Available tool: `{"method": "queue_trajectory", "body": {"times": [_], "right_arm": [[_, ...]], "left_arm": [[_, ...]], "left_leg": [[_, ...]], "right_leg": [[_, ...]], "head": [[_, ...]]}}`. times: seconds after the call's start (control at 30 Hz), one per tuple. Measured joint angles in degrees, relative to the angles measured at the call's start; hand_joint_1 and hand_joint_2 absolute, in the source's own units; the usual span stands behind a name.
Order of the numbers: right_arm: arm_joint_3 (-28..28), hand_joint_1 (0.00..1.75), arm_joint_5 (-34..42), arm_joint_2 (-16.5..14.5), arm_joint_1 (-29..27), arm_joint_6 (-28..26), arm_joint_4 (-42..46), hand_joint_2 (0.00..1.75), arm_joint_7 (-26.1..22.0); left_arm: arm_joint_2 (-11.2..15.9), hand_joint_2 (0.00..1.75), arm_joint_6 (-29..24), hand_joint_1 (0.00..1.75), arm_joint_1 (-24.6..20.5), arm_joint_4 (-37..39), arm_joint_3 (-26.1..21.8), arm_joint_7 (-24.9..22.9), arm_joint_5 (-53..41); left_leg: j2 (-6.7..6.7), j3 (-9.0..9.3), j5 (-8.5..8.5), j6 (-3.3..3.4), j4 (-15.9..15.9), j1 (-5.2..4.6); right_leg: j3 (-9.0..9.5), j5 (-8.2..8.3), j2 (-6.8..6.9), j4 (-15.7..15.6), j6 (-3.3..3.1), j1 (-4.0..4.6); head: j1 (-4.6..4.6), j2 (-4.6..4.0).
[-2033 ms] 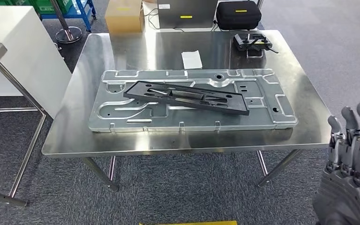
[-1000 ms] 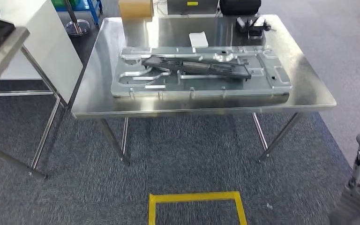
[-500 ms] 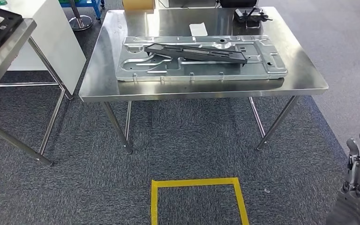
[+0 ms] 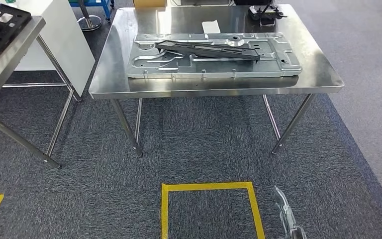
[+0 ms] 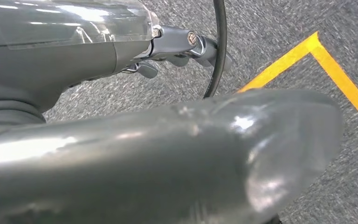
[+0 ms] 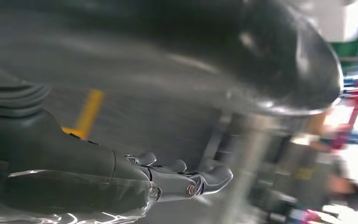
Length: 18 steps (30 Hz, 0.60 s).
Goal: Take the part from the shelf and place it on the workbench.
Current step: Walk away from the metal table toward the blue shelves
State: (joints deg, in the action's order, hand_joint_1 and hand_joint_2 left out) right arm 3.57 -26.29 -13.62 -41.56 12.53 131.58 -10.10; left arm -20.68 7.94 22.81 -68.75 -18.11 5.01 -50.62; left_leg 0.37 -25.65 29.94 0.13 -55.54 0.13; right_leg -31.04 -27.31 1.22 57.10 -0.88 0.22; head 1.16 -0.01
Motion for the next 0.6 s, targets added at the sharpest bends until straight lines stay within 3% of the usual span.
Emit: {"method": "queue_trajectory", "body": {"times": [0.1,0.2,0.27,0.4,0.5,0.53,0.6], "right_arm": [[-1.8,0.00,0.6,-2.2,-1.6,-0.4,-4.5,0.00,0.3],[-3.0,0.00,0.9,-3.5,-2.5,-0.5,-6.6,0.00,1.0],[-3.4,0.00,2.9,-4.1,-2.8,-2.8,-7.9,0.00,4.1],[-5.9,0.00,6.6,-4.8,-2.8,-11.3,-14.5,0.00,15.7],[-9.3,0.00,2.5,-5.1,-1.9,-12.9,-21.2,0.00,23.1],[-10.5,0.00,0.4,-5.2,-1.4,-12.5,-23.3,0.00,25.0],[-13.3,0.00,-4.6,-5.2,-0.1,-10.8,-27.3,0.00,28.7]], "left_arm": [[0.0,0.00,0.1,0.00,0.2,-0.2,0.1,0.0,0.0],[0.0,0.00,0.2,0.00,0.3,-0.2,0.3,0.0,0.0],[0.0,0.00,0.3,0.00,0.2,-0.3,0.4,0.0,0.1],[0.0,0.00,0.7,0.00,0.2,-0.5,0.7,-0.1,0.8],[0.0,0.00,0.8,0.00,0.2,-0.6,1.0,-0.3,1.1],[0.0,0.00,0.7,0.00,0.1,-0.6,1.0,-0.3,1.1],[-0.1,0.00,0.2,0.00,-0.1,-0.6,1.1,-0.4,0.7]], "left_leg": [[0.10,-0.23,-0.24,-0.01,0.3,-0.07],[0.34,-0.33,-0.43,0.30,0.2,-0.30],[0.43,-0.35,-0.52,0.46,0.1,-0.39],[0.43,-0.42,-0.56,0.62,0.0,-0.58],[0.36,-0.32,-1.38,1.64,0.8,-0.43],[0.29,-0.22,-1.95,2.08,1.5,-0.17],[0.06,-0.33,-2.80,2.50,2.3,0.20]], "right_leg": [[-0.27,0.22,-0.09,0.0,-1.15,0.07],[-0.34,1.01,-0.35,-0.2,-0.33,-0.11],[-0.34,1.22,-0.48,-0.3,-0.03,-0.20],[-0.30,1.51,-0.50,-0.5,0.41,-0.41],[-0.17,1.78,-0.42,-1.0,1.59,-0.54],[-0.52,1.00,-0.49,-0.3,1.88,-0.50],[-2.72,-2.53,-0.82,4.5,2.19,-0.68]], "head": [[-0.08,-0.01],[-0.09,-0.01],[-0.08,-0.01],[-0.07,-0.01],[0.11,-0.01],[0.07,-0.01],[-0.16,-0.01]]}}
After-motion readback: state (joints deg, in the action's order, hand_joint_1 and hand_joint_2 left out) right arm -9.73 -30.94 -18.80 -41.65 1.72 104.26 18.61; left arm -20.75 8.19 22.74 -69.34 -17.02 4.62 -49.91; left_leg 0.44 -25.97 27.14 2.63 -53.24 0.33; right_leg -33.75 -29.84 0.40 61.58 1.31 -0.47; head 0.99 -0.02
